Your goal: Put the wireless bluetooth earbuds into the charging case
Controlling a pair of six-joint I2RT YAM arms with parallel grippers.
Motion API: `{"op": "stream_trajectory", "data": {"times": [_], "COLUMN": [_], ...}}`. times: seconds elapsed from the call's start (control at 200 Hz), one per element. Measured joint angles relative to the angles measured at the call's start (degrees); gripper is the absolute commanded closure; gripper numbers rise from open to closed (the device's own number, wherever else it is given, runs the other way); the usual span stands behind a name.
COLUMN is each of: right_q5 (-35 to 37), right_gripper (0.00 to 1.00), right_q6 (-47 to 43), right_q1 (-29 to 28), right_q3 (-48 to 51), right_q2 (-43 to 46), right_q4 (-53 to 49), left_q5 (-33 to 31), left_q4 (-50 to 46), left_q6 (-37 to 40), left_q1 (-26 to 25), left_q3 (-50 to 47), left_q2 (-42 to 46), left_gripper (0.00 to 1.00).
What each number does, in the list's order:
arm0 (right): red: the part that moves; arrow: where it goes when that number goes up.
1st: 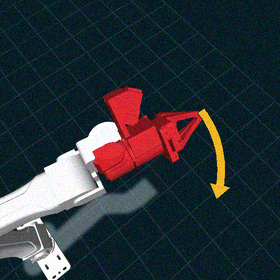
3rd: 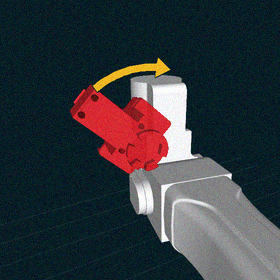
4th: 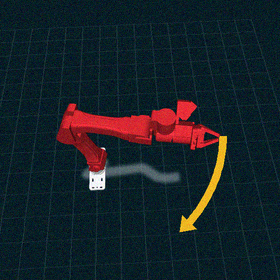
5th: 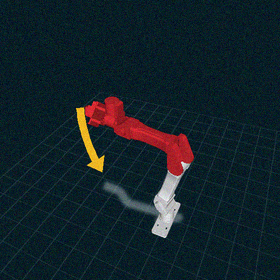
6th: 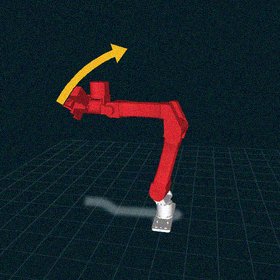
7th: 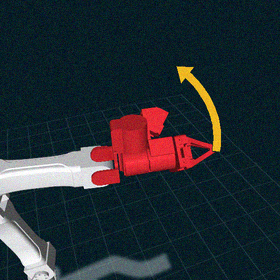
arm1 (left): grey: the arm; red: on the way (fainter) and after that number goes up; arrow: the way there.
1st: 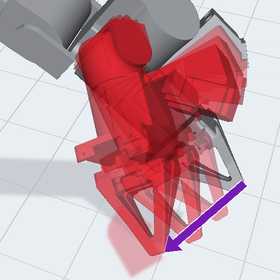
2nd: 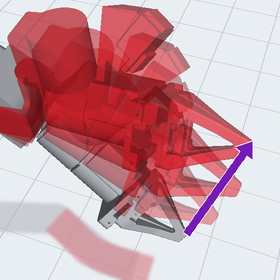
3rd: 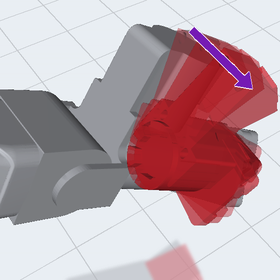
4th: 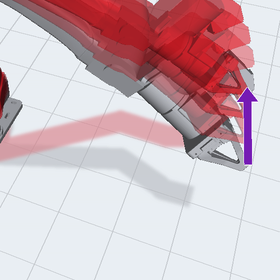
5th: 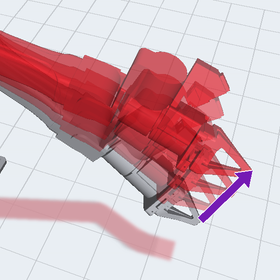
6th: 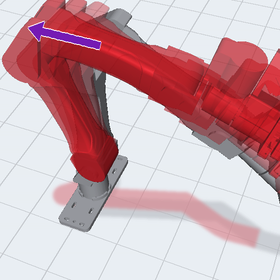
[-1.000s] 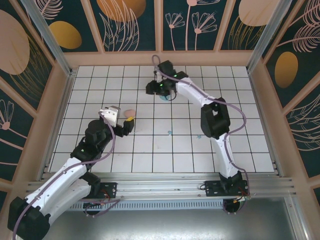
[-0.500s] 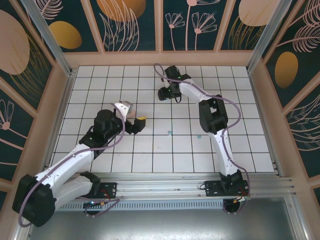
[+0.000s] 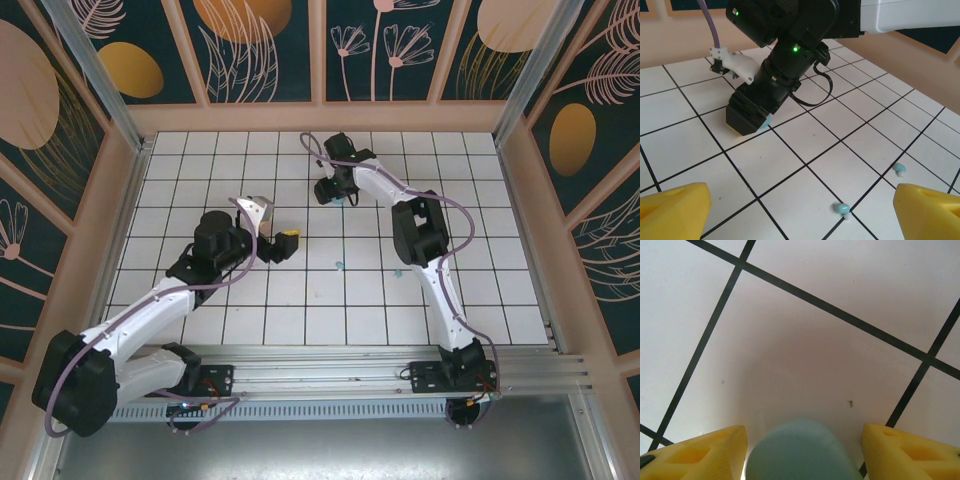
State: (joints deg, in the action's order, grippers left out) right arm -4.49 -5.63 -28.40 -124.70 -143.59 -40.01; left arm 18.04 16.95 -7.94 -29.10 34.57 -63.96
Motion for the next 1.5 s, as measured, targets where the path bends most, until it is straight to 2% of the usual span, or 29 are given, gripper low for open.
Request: {"op": "stream_trajectory", "data": {"times": [0.23, 0.505, 0.846, 1.266, 1.501], "right_q5": [0.0, 0.2, 0.7, 4.7, 4.6], "right_gripper": [0.49, 0.39, 0.38, 0.71, 0.76], "right_q6": [0.6, -0.1, -2.4, -5.1, -7.9], "right_q1": [-0.1, -0.5, -0.7, -0.9, -1.0], "right_q3": [-0.7, 1.9, 6.4, 11.3, 18.1], "right_q2": [-0.2, 1.2, 3.8, 7.1, 13.3], "right_q4": [-1.5, -0.9, -0.7, -1.2, -1.0], "left_q5": [0.0, -0.1, -0.1, -0.7, -0.2], "left_q4": [-0.1, -0.1, -0.1, -0.7, -1.0], "left_q6": [0.7, 1.7, 1.9, 2.3, 6.1], "left_q1": [0.0, 0.0, 0.0, 0.0, 0.0], "left_q3": [1.5, 1.8, 1.9, 1.9, 1.9], "left_q2": [-2.1, -2.1, -2.1, -1.9, 1.5], "left_gripper": [0.06, 0.06, 0.06, 0.06, 0.06]}}
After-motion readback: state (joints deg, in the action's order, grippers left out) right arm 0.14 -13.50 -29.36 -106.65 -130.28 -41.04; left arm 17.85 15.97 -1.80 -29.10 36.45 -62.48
